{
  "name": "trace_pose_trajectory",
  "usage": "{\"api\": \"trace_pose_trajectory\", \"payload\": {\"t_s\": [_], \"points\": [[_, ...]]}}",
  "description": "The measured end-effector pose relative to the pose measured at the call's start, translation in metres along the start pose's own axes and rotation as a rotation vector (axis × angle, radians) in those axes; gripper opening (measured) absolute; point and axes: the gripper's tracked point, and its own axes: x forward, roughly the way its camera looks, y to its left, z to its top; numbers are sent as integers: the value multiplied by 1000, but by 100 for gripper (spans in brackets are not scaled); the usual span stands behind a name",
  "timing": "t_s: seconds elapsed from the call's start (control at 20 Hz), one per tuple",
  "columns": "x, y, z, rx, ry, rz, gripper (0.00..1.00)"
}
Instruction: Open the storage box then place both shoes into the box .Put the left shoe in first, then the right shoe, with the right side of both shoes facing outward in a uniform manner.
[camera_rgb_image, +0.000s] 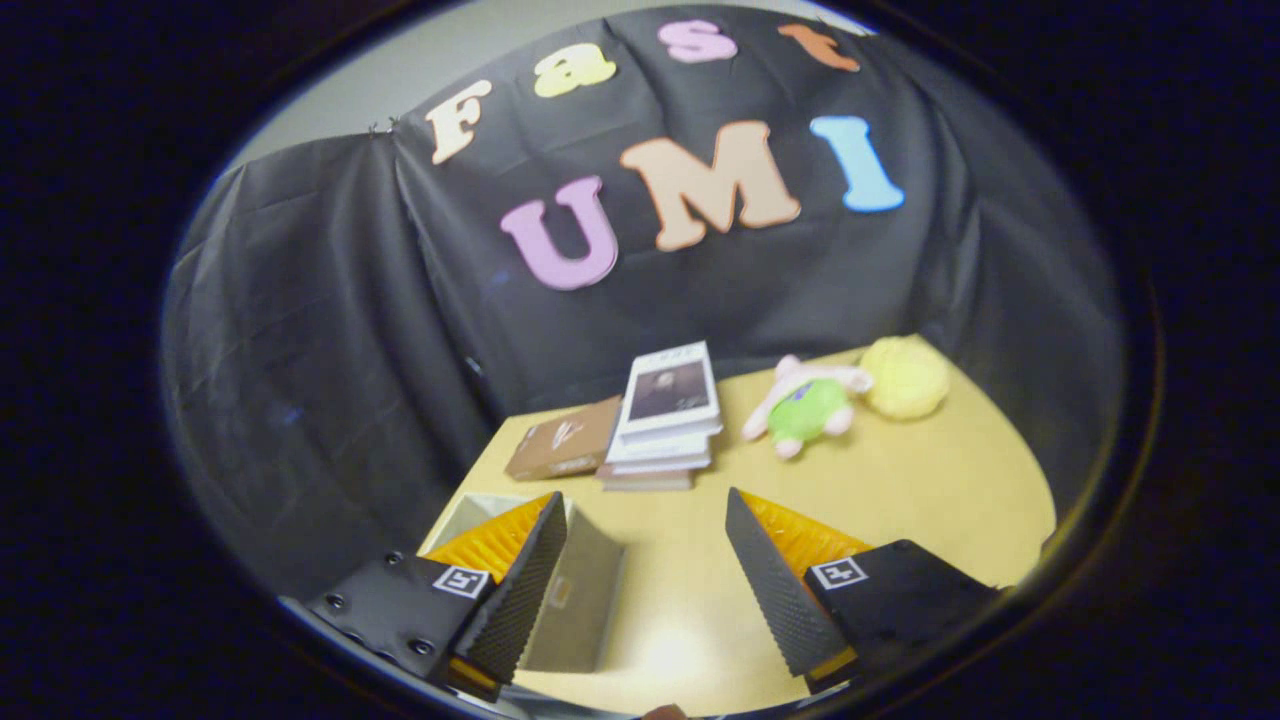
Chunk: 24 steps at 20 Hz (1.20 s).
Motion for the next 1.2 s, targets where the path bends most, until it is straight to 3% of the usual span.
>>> {"api": "trace_pose_trajectory", "payload": {"t_s": [0.3,0.9,1.2], "points": [[-29,-25,65,-62,-236,-98,100],[-85,-33,106,-139,-477,-178,100],[-106,-24,111,-159,-528,-165,100]]}}
